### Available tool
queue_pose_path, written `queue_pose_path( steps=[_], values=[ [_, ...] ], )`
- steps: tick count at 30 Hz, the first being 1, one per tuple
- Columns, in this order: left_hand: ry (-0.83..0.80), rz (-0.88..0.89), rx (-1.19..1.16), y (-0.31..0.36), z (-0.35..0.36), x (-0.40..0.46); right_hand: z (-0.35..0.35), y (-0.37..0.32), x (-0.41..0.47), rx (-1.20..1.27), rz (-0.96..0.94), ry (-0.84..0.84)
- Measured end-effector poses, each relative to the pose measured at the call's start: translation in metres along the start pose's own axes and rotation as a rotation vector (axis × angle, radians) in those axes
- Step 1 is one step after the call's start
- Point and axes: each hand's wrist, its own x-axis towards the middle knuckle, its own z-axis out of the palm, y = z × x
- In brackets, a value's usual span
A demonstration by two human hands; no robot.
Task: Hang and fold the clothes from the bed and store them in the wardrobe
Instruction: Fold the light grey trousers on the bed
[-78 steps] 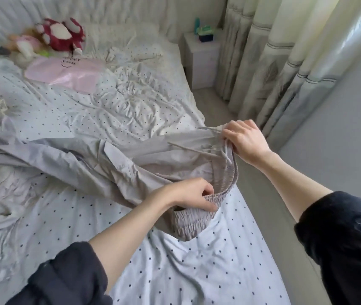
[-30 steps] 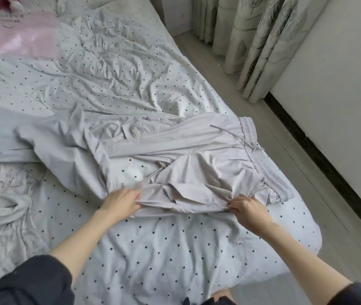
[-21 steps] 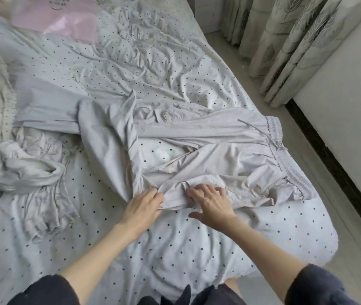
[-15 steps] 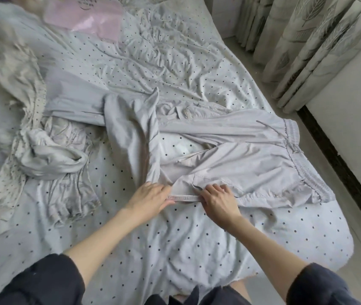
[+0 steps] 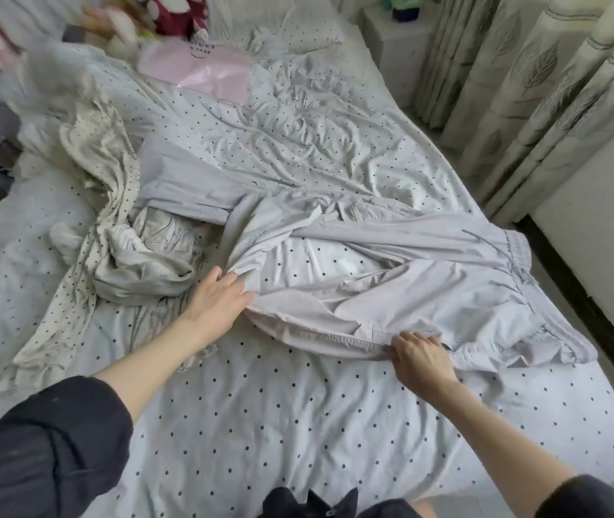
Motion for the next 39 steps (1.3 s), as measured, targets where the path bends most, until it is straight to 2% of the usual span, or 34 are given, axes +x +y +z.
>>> queue_pose_path(
  steps=[3, 6, 10, 13, 20, 22, 24, 28, 31, 32, 35, 39],
  values=[
    [0.275, 0.06, -0.052, 0.001, -0.012, -0.019, -0.006, -0.032, 0.018, 0.1, -0.048, -0.028],
    [0.343, 0.039, -0.068, 0.006, -0.023, -0.027, -0.024, -0.076, 0.036, 0.24, -0.159, 0.002],
    [0.403, -0.002, -0.094, 0.002, -0.033, -0.023, -0.05, -0.113, 0.051, 0.365, -0.34, 0.24],
    [0.299, -0.055, -0.068, -0.017, -0.031, -0.034, -0.059, -0.111, 0.054, 0.4, -0.4, 0.257],
    [-0.208, -0.278, 0.13, -0.046, 0.012, -0.095, -0.06, -0.106, 0.03, 0.348, -0.478, 0.296],
    [-0.218, -0.302, 0.179, -0.037, 0.024, -0.111, -0.052, -0.119, 0.022, 0.32, -0.514, 0.286],
    [-0.116, -0.345, 0.213, -0.033, 0.039, -0.126, -0.041, -0.135, 0.016, 0.262, -0.534, 0.28],
    [-0.152, -0.444, 0.169, -0.039, 0.069, -0.156, -0.019, -0.16, 0.006, 0.164, -0.479, 0.254],
    [-0.213, -0.466, 0.136, -0.048, 0.085, -0.185, 0.0, -0.182, -0.009, 0.123, -0.345, 0.126],
    [-0.244, -0.495, 0.096, -0.044, 0.09, -0.189, 0.004, -0.184, -0.012, 0.066, -0.273, 0.019],
    [-0.423, -0.615, -0.06, -0.019, 0.113, -0.215, 0.01, -0.202, -0.021, -0.035, -0.135, -0.272],
    [-0.698, -0.692, -0.349, 0.018, 0.152, -0.25, 0.009, -0.216, -0.026, -0.152, -0.089, -0.508]
  ],
)
